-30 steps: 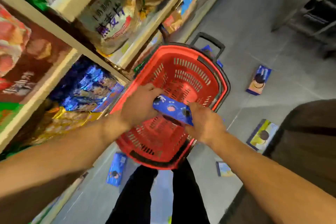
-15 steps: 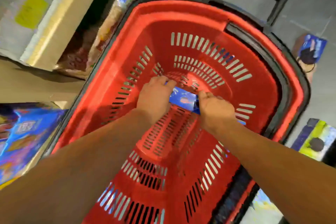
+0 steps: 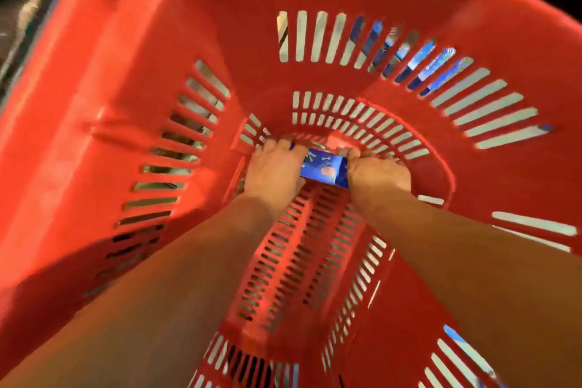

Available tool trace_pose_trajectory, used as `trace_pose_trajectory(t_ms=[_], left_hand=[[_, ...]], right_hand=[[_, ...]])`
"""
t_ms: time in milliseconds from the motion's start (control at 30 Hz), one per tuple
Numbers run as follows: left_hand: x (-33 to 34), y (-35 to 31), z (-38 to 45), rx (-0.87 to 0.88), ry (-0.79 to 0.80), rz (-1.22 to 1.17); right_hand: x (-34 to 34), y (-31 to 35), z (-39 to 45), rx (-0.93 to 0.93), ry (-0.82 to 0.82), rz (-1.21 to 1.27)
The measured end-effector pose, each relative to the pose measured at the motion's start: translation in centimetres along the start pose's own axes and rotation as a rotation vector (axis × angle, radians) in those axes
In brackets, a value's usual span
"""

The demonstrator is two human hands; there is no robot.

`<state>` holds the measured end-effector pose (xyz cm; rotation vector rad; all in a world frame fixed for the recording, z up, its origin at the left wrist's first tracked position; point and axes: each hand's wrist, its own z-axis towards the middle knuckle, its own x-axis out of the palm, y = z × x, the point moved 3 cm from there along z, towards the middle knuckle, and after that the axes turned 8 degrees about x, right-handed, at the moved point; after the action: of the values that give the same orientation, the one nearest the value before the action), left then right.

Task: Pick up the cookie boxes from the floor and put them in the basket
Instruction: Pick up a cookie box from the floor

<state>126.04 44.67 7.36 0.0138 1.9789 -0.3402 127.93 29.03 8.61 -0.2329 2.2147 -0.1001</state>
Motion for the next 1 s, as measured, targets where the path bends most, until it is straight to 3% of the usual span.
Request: trace_pose_trajectory(t_ms=[233,433,633,767,1000], left_hand=[[0.5,0.3,0.1,-0.003,-0.127,-0.078],[-4.8,-1.2,-6.3,-0.094,-0.183,-0.506],[-14.4,-5.3,-15.8,-0.191,-0.208,-0.684],[-21.0,-8.5,-22.5,-0.138,-0.187,-0.718],[-26.9,-15.2,-31.0,-0.066,-0.133,-0.796]], right_hand=[[0.2,-0.1,0.8,0.068,0.052,0.062],[-4.3,-0.8,-6.3,0.04,0.111,0.191],[-12.1,-1.7,-18.8,-0.062,0.033,0.396],[-16.1,-4.3,-28.1,-0.066,-0.03,0.556],[-16.8,-11.2,-42.1,0.114,-0.117,0.809]])
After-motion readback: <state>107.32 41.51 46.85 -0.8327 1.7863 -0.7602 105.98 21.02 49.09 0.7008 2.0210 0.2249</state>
